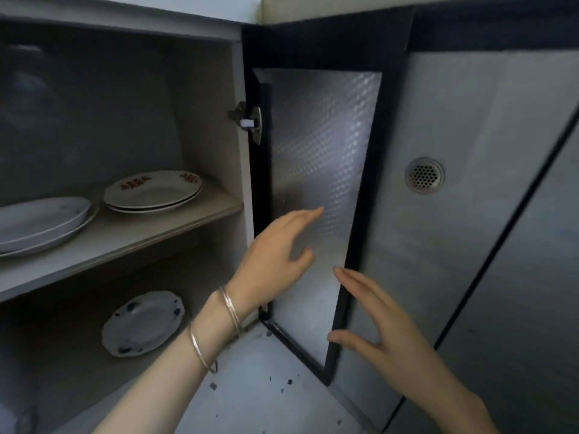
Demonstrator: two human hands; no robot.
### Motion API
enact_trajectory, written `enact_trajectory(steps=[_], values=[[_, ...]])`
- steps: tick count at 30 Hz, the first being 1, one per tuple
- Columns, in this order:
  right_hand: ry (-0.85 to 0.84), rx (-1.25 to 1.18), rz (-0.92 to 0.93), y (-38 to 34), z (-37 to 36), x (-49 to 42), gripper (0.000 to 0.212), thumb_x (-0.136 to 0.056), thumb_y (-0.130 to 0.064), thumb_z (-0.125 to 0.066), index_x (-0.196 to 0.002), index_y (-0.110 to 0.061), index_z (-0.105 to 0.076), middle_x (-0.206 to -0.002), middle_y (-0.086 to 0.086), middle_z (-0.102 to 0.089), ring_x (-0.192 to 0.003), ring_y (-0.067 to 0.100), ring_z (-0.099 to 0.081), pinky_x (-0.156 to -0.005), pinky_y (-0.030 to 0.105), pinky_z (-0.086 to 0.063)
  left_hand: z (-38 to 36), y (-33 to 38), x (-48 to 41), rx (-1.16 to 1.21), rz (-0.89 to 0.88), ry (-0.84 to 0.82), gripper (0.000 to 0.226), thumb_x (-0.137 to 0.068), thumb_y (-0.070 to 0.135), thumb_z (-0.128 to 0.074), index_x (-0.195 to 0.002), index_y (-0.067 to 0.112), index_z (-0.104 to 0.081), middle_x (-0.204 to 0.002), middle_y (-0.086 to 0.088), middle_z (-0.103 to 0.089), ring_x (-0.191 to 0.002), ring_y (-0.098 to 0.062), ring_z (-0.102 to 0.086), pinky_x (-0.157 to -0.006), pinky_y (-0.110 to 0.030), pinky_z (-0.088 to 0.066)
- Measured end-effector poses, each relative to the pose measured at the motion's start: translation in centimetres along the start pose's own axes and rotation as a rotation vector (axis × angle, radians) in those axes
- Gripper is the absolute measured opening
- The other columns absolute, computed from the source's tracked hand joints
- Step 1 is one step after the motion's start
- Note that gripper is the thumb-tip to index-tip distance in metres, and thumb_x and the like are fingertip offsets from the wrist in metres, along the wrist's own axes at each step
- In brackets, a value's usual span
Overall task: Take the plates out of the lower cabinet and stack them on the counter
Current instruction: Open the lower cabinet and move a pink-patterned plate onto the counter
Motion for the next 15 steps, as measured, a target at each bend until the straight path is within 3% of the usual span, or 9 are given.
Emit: enact_trajectory(steps=[2, 7, 11, 15], values=[[-0.013, -0.009, 0.02, 0.0, -0.8, -1.1, 0.07, -0.071, -0.073, -0.042, -0.131, -0.058, -0.011, -0.137, -0.047, -0.001, -0.129, -0.021, -0.01, -0.095, -0.007, -0.009, 1.3, -2.2, 1.4, -0.036, 0.078, 0.034, 0.056, -0.088, 0.014, -0.056, -0.14, 0.025, -0.038, -0.137, 0.01, -0.045, -0.125, 0.001, -0.038, -0.099, -0.003, -0.022], [-0.068, -0.032, 0.077, -0.6, -3.4, -4.1, 0.068, -0.074, -0.07, -0.044, -0.132, -0.055, -0.011, -0.133, -0.054, -0.005, -0.126, -0.024, -0.012, -0.094, -0.007, -0.01, 4.0, -6.8, 5.5, -0.11, 0.234, 0.062, 0.053, -0.086, 0.02, -0.055, -0.137, 0.024, -0.043, -0.135, 0.008, -0.049, -0.125, -0.005, -0.042, -0.105, -0.025, -0.034], [-0.166, -0.044, 0.118, -2.8, -6.2, -7.0, 0.068, -0.077, -0.06, -0.05, -0.13, -0.055, -0.009, -0.135, -0.046, -0.009, -0.124, -0.026, -0.011, -0.095, -0.007, -0.009, 5.8, -9.8, 8.7, -0.216, 0.339, 0.07, 0.051, -0.086, 0.027, -0.056, -0.136, 0.027, -0.044, -0.134, 0.01, -0.049, -0.122, 0.001, -0.039, -0.101, -0.017, -0.031], [-0.18, -0.071, 0.196, -5.8, -9.0, -10.6, 0.067, -0.077, -0.051, -0.054, -0.132, -0.05, -0.015, -0.135, -0.04, -0.012, -0.122, -0.028, -0.013, -0.096, -0.006, -0.01, 8.2, -12.2, 12.0, -0.283, 0.461, 0.195, 0.048, -0.086, 0.025, -0.059, -0.132, 0.028, -0.048, -0.13, 0.011, -0.052, -0.115, 0.005, -0.039, -0.094, -0.012, -0.027]])
Point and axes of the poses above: each hand's wrist, its own x-axis away from the middle knuckle, its own z-axis out of the back of the hand, y = z × x, the point moved 5 cm from there along -x, towards the middle knuckle
